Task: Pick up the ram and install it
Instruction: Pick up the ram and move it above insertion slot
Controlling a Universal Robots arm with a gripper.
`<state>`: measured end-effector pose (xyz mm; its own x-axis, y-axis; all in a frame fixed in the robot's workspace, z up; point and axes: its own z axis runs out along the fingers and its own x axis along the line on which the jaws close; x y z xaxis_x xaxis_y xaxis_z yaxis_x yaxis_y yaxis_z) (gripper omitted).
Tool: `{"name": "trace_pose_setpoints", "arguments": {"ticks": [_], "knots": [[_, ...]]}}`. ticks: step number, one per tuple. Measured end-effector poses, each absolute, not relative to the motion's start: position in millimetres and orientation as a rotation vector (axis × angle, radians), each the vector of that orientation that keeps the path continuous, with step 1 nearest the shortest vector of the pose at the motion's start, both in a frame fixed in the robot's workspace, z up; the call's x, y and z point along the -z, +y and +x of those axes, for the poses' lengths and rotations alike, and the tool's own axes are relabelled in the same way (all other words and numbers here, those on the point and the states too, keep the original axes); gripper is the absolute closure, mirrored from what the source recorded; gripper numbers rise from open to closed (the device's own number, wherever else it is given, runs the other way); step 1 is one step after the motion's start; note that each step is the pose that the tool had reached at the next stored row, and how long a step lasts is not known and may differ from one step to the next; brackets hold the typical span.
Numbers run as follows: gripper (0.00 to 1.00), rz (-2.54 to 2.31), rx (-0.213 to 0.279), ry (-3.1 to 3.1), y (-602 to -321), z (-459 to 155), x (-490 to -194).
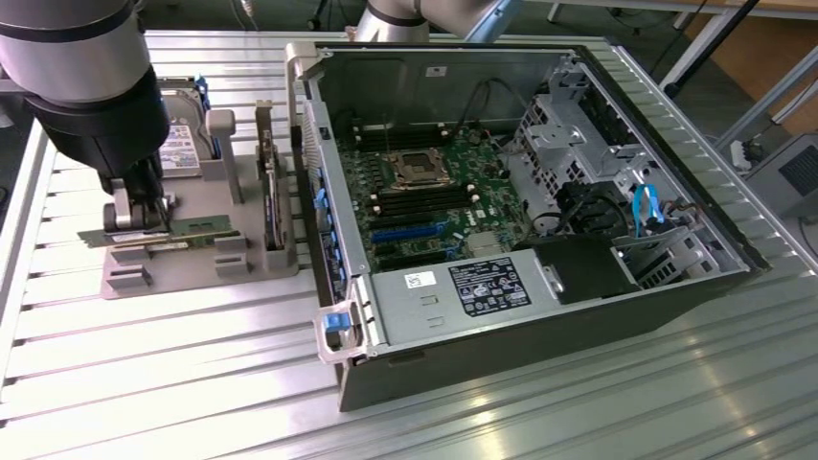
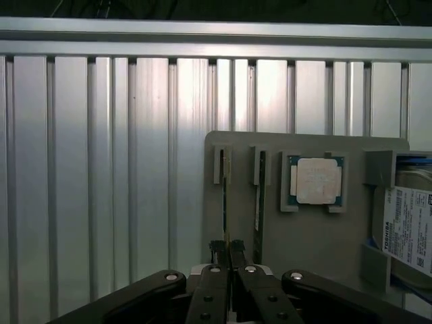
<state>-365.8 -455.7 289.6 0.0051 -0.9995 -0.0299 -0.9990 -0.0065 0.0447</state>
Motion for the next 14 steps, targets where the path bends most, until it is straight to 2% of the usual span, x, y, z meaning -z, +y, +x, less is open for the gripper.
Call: {"name": "trace_pose_setpoints", "arguments": {"ticks": [14], "knots": [[0.88,2.22,0.083,-2.207,-455.8,-365.8,-294.9]]}}
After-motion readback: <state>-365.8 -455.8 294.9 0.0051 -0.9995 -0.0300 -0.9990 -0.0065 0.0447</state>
